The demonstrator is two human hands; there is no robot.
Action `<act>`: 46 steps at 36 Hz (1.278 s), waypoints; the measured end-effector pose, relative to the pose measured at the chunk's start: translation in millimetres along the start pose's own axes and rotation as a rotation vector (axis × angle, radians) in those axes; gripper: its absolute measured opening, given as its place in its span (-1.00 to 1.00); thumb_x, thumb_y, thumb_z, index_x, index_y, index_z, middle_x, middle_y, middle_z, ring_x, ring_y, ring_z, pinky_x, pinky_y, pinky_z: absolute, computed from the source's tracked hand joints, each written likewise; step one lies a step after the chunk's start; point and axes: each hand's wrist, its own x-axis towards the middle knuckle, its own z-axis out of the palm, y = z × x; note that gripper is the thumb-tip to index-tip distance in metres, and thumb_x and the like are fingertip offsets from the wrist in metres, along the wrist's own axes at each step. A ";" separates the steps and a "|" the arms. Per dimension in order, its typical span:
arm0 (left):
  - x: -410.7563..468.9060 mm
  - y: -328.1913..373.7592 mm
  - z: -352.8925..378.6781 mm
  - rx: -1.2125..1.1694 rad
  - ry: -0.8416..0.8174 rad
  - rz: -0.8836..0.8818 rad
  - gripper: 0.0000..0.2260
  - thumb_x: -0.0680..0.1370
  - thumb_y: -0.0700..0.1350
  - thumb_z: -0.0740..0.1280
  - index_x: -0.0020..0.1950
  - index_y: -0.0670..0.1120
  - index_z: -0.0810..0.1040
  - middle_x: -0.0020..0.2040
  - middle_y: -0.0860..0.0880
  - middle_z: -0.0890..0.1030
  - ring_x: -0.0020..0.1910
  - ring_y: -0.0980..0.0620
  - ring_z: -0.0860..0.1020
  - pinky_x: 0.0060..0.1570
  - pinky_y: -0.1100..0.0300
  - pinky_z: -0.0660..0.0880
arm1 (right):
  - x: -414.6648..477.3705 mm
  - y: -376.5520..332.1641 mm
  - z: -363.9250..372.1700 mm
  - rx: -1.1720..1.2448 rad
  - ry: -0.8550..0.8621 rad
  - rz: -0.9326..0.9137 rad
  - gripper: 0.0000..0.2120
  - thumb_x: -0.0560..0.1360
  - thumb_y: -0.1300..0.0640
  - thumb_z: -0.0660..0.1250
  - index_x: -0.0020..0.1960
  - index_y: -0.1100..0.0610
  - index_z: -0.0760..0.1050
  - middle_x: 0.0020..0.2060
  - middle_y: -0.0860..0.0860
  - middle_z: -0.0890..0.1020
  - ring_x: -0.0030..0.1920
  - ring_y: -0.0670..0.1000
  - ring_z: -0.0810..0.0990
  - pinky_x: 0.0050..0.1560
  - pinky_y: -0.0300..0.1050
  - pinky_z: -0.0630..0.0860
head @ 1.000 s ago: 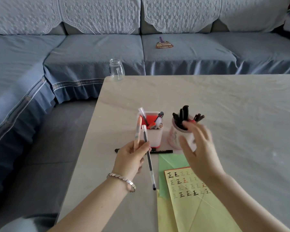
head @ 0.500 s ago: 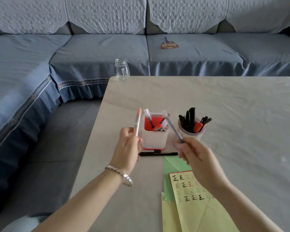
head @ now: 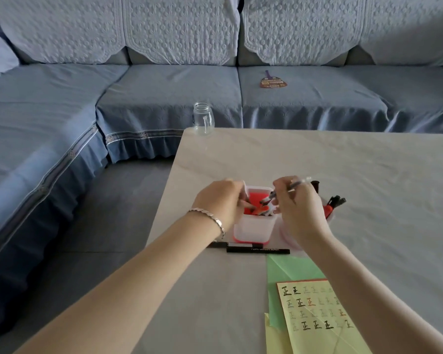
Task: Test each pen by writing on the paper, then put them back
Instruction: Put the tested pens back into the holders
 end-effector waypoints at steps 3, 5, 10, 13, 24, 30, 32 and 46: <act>7.9 2.2 6.1 0.024 -0.116 0.008 -0.87 0.54 -0.17 0.20 0.05 -0.12 0.48 0.10 -0.08 0.42 -0.07 -0.07 0.49 0.01 0.09 0.47 | 4.1 4.3 1.6 -0.069 0.035 -0.079 -0.76 0.50 0.21 0.30 0.12 0.03 0.37 -0.15 0.04 0.56 -0.17 -0.01 0.57 -0.11 -0.20 0.50; 12.4 2.4 9.4 -0.042 -0.079 0.011 -0.86 0.54 -0.17 0.22 0.08 -0.12 0.46 0.09 -0.06 0.41 -0.11 -0.02 0.49 0.00 0.10 0.48 | 3.0 2.7 1.5 -0.076 0.083 -0.132 -0.65 0.47 0.24 0.34 0.20 0.04 0.34 -0.18 0.00 0.56 -0.17 -0.04 0.57 -0.13 -0.26 0.46; 12.3 -3.4 23.1 -0.363 0.146 -0.020 -0.80 0.51 -0.20 0.32 0.13 -0.12 0.45 -0.12 0.02 0.57 -0.10 0.05 0.54 -0.05 0.24 0.45 | 0.6 4.6 5.4 -0.157 0.094 -0.224 -0.72 0.55 0.18 0.24 0.25 0.08 0.41 -0.20 -0.03 0.57 -0.16 0.03 0.57 -0.09 -0.16 0.47; 7.1 -11.8 39.1 -0.380 0.184 0.013 -0.83 0.55 -0.22 0.26 0.13 -0.19 0.51 -0.07 -0.05 0.62 -0.03 -0.03 0.53 0.00 0.25 0.39 | -0.7 11.5 6.5 -0.326 0.099 -0.316 -0.71 0.58 0.19 0.18 0.28 0.17 0.47 -0.10 0.10 0.63 0.08 0.09 0.50 -0.05 -0.21 0.35; -5.2 -29.1 50.9 -0.090 0.109 -0.028 -0.72 0.60 -0.03 0.15 0.30 0.02 0.44 0.19 -0.03 0.41 0.20 -0.09 0.27 0.20 0.17 0.19 | 2.5 13.7 -5.6 -0.736 -0.340 -0.224 -0.52 0.63 0.05 -0.06 0.51 0.11 -0.02 0.35 -0.04 0.40 0.36 0.05 0.14 0.29 -0.06 0.15; 3.5 -27.8 56.9 -0.269 0.151 -0.045 -0.76 0.56 0.06 0.18 -0.02 -0.03 0.59 0.04 0.02 0.47 0.07 0.03 0.32 0.14 0.21 0.24 | 6.1 11.8 -5.3 -0.667 -0.410 -0.126 -0.52 0.62 -0.01 -0.04 0.51 0.08 0.02 0.45 -0.08 0.25 0.42 0.06 0.09 0.38 -0.04 0.10; 5.3 -25.0 55.7 -0.282 0.213 -0.004 -0.79 0.57 -0.02 0.20 -0.12 -0.07 0.57 -0.05 0.01 0.50 0.01 0.01 0.37 0.07 0.17 0.27 | 5.9 13.4 -5.8 -0.660 -0.408 -0.127 -0.50 0.62 -0.04 -0.04 0.51 0.09 0.02 0.45 -0.07 0.24 0.42 0.05 0.09 0.40 -0.04 0.09; 15.2 -3.0 43.0 -0.370 0.241 0.127 -0.81 0.61 -0.17 0.14 0.16 -0.14 0.46 -0.06 -0.05 0.59 -0.07 -0.01 0.51 -0.14 0.23 0.35 | 3.9 24.2 -5.1 -0.564 -0.405 -0.191 -0.47 0.61 0.11 0.07 0.51 0.13 -0.04 0.45 -0.01 0.23 0.41 0.07 0.19 0.35 -0.15 0.15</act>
